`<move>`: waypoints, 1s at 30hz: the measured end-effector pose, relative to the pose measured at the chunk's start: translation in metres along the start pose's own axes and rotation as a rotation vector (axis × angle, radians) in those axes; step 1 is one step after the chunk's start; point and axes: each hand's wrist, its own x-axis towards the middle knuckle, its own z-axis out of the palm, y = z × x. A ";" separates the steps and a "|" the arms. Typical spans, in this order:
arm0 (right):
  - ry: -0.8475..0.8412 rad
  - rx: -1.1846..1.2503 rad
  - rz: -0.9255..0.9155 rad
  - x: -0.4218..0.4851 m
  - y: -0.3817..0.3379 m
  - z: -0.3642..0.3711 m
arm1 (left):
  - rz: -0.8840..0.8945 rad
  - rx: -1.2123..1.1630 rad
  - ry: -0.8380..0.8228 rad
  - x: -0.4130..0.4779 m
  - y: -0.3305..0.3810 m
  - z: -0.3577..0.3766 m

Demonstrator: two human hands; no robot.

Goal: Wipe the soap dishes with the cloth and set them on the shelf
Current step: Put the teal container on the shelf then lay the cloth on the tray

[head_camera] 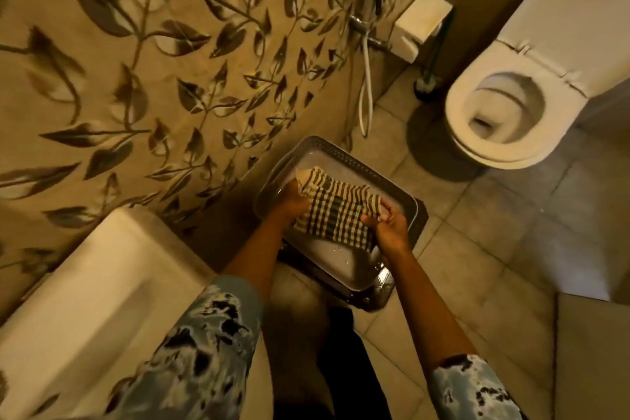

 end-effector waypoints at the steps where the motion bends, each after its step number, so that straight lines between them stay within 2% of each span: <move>1: -0.011 -0.005 0.013 0.008 0.007 0.000 | 0.001 -0.003 -0.018 0.010 -0.003 0.004; 8: 0.015 -0.042 0.033 0.051 0.041 0.004 | 0.027 -0.061 -0.056 0.061 -0.017 0.029; 21: 0.044 -0.034 0.019 0.067 0.061 0.027 | 0.156 0.013 0.139 0.103 -0.030 0.049; 25: 0.045 -0.223 -0.098 0.068 0.071 0.023 | 0.177 -0.029 0.168 0.111 -0.034 0.052; 28: 0.061 -0.017 -0.054 0.069 0.071 0.027 | 0.189 -0.074 0.189 0.115 -0.038 0.052; 30: 0.137 0.037 0.013 0.072 0.070 0.030 | 0.207 -0.117 0.213 0.118 -0.041 0.050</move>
